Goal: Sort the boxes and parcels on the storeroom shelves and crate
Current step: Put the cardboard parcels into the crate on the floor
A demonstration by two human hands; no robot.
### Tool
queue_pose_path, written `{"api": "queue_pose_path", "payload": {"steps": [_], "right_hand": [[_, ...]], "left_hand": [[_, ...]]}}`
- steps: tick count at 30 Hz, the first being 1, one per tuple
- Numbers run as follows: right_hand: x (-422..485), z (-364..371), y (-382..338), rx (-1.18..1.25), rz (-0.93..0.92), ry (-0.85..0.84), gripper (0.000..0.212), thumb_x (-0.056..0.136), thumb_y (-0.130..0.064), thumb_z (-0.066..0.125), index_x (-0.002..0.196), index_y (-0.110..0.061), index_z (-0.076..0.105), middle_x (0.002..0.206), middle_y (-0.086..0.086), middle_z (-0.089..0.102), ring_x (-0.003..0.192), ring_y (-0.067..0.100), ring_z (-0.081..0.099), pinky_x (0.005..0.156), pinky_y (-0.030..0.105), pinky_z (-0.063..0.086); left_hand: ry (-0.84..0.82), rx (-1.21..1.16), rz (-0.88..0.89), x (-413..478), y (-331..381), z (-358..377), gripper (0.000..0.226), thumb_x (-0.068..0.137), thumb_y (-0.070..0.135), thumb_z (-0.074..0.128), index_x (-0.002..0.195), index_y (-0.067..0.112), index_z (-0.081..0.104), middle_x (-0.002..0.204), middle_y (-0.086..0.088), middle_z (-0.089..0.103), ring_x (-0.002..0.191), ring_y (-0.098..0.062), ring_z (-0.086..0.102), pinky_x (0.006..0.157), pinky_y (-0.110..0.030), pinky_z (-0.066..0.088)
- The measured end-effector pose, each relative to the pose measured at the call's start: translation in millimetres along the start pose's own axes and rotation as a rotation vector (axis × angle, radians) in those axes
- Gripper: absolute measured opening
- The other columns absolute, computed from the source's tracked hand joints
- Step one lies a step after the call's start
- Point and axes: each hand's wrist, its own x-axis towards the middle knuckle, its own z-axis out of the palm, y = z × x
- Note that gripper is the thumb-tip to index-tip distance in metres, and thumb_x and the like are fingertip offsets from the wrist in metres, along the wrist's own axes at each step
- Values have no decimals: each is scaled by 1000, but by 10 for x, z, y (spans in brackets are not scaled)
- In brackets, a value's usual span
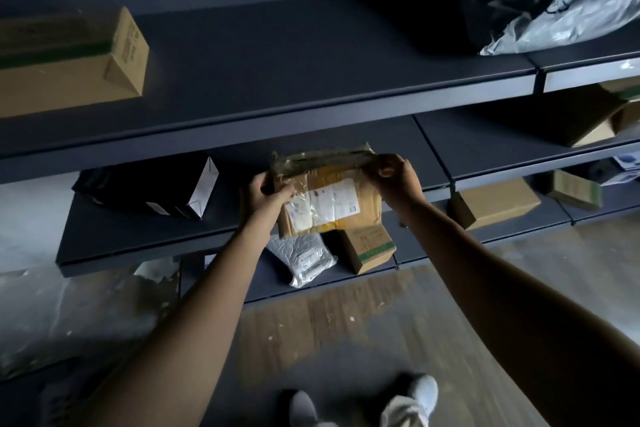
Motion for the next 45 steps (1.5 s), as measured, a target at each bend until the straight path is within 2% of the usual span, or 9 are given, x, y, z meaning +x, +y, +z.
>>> {"api": "queue_pose_path", "payload": {"steps": [5, 10, 19, 23, 28, 33, 39, 43, 45], "right_hand": [[-289, -167, -56, 174, 30, 32, 15, 91, -17, 64, 105, -12, 64, 103, 9, 65, 81, 23, 67, 59, 26, 57], [-452, -368, -49, 276, -18, -91, 44, 92, -22, 63, 134, -21, 50, 119, 20, 57, 97, 35, 66, 73, 52, 59], [-608, -838, -38, 313, -141, -163, 48, 89, -22, 69, 131, -20, 46, 115, 6, 63, 102, 24, 64, 79, 41, 58], [-602, -1026, -20, 330, -199, -177, 41, 86, -30, 71, 120, -16, 54, 111, 8, 65, 101, 26, 65, 86, 47, 57], [-600, -1170, 24, 334, -257, -201, 52, 67, -67, 74, 108, -41, 57, 119, 11, 59, 103, 23, 64, 87, 46, 57], [-691, -1216, 25, 599, -158, -141, 61, 81, -36, 77, 130, -15, 47, 125, 8, 56, 113, 22, 59, 93, 36, 52], [-990, -1152, -38, 704, -115, -226, 97, 59, -63, 73, 140, -21, 37, 128, 2, 55, 109, 13, 58, 72, 28, 45], [-1037, -1229, -218, 714, -159, -238, 84, 59, -49, 84, 128, -19, 47, 117, 6, 63, 102, 21, 66, 75, 43, 58], [-1052, -1346, -340, 705, -227, -223, 65, 65, -39, 85, 116, -14, 54, 107, 7, 67, 90, 15, 69, 68, 33, 57]], "left_hand": [[-22, -30, 20, -356, 30, -46, 57, 63, 55, 68, 111, 30, 51, 119, -1, 62, 107, -21, 61, 92, -36, 49], [24, -90, 117, -653, 204, 48, 47, 84, 39, 68, 122, 20, 48, 116, 0, 61, 106, -19, 60, 74, -21, 43], [217, -1, 216, -1188, 598, 232, 47, 97, 34, 54, 143, 31, 41, 115, 12, 51, 101, -6, 50, 71, -18, 39], [308, -15, 186, -1367, 675, 367, 42, 98, 34, 52, 139, 25, 47, 128, 1, 58, 103, -10, 54, 75, -18, 39], [403, -21, 133, -1650, 670, 520, 42, 100, 34, 48, 139, 19, 44, 132, -7, 52, 101, -16, 50, 79, -27, 40], [435, -78, 131, -1901, 613, 587, 34, 100, 37, 46, 131, 23, 44, 116, -2, 55, 94, -19, 54, 65, -26, 42], [435, -187, 154, -2138, 557, 499, 13, 99, 31, 51, 110, 26, 47, 105, -5, 62, 82, -9, 58, 62, -21, 50], [275, -211, 91, -2231, 496, 422, 8, 98, 28, 51, 94, 31, 46, 105, -7, 61, 92, -27, 65, 68, -39, 59], [234, 18, 178, -2272, 506, 293, 10, 98, 27, 52, 89, 30, 47, 104, -5, 57, 91, -19, 62, 73, -24, 54]]}}
